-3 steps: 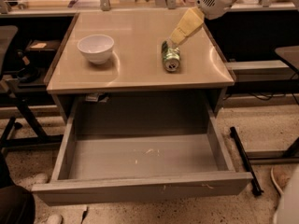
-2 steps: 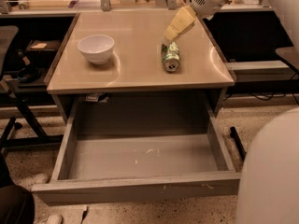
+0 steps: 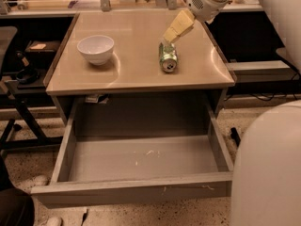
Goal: Place green can into top drawer
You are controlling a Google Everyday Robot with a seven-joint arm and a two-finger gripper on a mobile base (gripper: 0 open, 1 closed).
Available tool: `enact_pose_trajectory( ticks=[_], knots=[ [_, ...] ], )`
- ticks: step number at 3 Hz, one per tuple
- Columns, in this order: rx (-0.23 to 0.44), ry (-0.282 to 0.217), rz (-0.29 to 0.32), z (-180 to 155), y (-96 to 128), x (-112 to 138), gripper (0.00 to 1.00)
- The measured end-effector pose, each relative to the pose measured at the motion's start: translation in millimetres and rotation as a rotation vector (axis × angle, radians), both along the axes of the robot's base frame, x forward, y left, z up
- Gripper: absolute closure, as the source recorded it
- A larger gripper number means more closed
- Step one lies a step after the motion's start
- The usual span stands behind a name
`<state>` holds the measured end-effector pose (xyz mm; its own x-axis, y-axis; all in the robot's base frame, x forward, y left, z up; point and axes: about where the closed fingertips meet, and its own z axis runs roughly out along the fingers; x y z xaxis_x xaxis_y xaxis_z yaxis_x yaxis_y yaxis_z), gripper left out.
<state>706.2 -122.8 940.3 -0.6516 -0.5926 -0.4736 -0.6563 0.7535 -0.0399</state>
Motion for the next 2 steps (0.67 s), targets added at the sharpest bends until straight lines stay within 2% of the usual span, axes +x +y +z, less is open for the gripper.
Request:
enact_pose_trajectory(
  ticks=[1, 2],
  knots=[
    [0.019, 0.047, -0.060, -24, -1, 20, 0.00],
    [0.040, 0.118, -0.114, -50, 3, 35, 0.00]
  ],
)
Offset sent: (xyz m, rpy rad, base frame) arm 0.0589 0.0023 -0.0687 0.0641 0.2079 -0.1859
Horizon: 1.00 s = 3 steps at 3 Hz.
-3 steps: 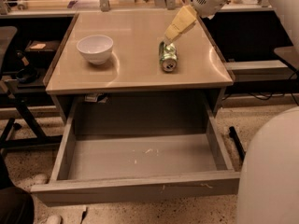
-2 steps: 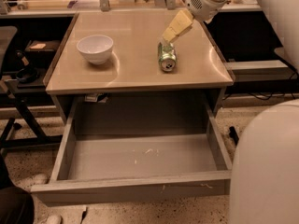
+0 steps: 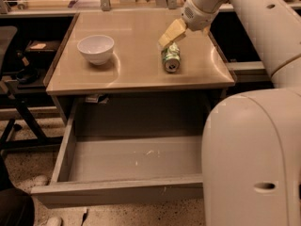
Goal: Place green can into top drawer
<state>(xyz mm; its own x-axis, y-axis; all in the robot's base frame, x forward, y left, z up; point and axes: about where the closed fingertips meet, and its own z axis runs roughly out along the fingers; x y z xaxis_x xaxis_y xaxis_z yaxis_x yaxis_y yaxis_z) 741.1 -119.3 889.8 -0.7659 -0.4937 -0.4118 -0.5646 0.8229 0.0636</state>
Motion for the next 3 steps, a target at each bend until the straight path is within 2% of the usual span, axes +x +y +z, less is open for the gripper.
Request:
enact_pose_trajectory(
  ticks=[1, 3],
  knots=[
    [0.012, 0.068, -0.038, -24, 9, 7, 0.00],
    [0.053, 0.192, -0.092, -55, 29, 3, 0.00]
  ],
)
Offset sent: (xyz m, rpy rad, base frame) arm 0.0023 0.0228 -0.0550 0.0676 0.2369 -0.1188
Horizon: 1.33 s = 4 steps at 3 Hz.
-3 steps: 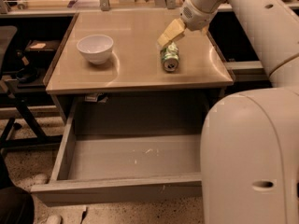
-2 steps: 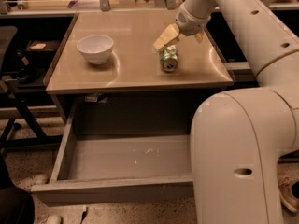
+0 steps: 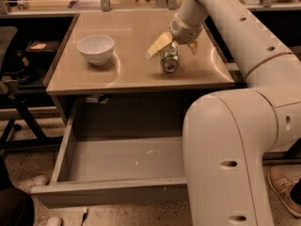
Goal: Place green can into top drawer
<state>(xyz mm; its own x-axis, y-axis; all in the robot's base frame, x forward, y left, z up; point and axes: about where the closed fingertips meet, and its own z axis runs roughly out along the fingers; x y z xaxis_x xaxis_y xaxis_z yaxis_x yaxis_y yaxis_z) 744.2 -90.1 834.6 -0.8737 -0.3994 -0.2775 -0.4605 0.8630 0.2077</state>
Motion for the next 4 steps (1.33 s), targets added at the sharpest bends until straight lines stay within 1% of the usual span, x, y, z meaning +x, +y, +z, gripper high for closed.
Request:
enact_pose_trajectory(
  ticks=[1, 3, 4],
  knots=[
    [0.001, 0.002, -0.001, -0.5, 0.4, -0.1, 0.18],
    [0.001, 0.002, -0.001, -0.5, 0.4, -0.1, 0.65],
    [0.005, -0.024, 0.034, 6.5, 1.9, -0.7, 0.88]
  ],
)
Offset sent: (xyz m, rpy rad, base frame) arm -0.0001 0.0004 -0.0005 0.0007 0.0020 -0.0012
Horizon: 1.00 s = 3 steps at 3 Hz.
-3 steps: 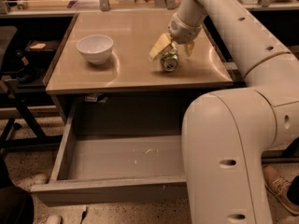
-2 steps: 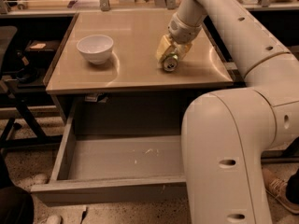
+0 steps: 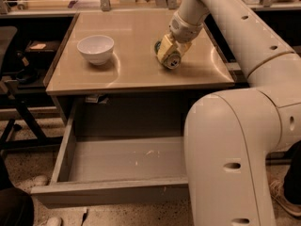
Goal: Place green can into top drawer
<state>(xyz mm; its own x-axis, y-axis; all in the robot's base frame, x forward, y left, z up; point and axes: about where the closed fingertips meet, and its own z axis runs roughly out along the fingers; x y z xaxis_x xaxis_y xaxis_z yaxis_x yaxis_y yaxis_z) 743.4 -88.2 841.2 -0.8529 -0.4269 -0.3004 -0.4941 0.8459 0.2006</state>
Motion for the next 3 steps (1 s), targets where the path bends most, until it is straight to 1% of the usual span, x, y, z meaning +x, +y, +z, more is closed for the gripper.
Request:
enact_pose_trajectory(
  ticks=[1, 2, 3],
  knots=[
    [0.029, -0.014, 0.042, 14, -7, -16, 1.00],
    [0.088, -0.039, 0.085, 36, -23, -57, 1.00],
    [0.170, -0.029, 0.164, 39, -28, -115, 1.00]
  ],
)
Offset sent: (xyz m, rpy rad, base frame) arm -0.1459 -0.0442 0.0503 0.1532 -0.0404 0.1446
